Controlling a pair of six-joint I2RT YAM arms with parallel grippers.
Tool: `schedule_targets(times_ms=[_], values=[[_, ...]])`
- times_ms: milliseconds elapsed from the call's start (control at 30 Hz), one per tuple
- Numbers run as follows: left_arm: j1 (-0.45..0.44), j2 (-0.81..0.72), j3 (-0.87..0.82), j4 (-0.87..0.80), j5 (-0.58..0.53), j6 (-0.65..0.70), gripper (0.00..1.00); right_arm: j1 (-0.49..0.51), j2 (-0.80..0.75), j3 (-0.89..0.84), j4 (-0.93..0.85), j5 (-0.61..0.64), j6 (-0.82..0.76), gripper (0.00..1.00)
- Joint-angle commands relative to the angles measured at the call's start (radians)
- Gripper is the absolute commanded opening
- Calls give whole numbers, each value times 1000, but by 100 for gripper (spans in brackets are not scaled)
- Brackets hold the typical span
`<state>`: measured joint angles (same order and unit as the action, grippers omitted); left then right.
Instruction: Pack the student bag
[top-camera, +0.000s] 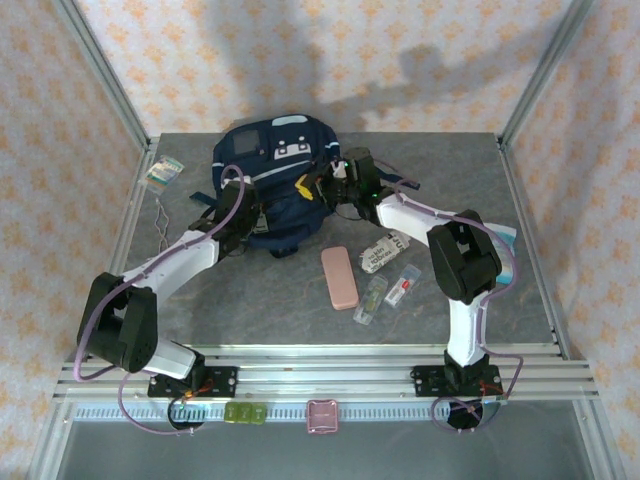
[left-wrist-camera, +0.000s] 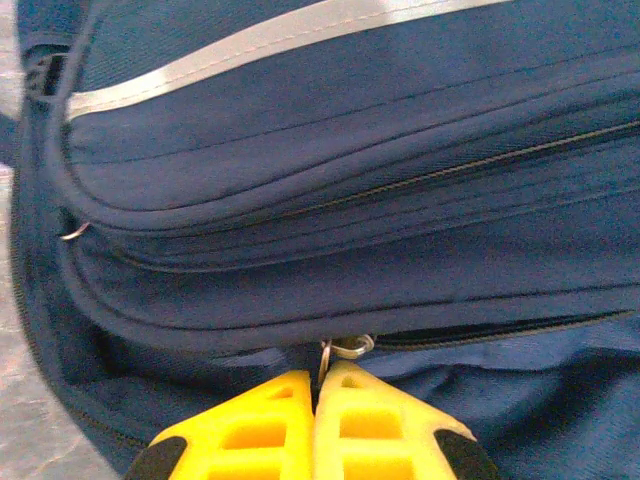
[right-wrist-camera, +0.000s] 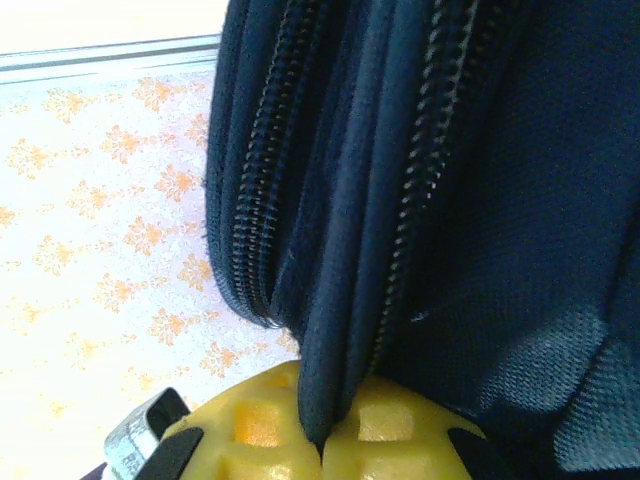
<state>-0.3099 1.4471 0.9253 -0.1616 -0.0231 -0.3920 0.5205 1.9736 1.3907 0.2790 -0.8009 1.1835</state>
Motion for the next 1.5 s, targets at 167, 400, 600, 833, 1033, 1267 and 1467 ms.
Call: schedule_targets(times_ms=[167,400,600,833,1033,1267,1467], values=[[106,60,15,-98,-263,-28,0,-60,-109,-54,147,-41,-12,0],[113,60,25,-108,-188,-18,0,-85,-88,-59,117,-35,-39,0],[43,25,12,-80,-72,11,0,-109,-49,-11,50,-38,-71,6],[-114,75,71,-36,-2,-23,0,-62,-41,51,6,-63,-74,31],[-185,111,94,7,16,-46,0,3,-16,48,-32,-34,-67,38],[-189,127,58,7,-53,-54,0,23,38,27,-11,-8,-45,5],[-111,101,-5,-33,-132,-88,0,-19,-30,-59,38,46,-45,0]])
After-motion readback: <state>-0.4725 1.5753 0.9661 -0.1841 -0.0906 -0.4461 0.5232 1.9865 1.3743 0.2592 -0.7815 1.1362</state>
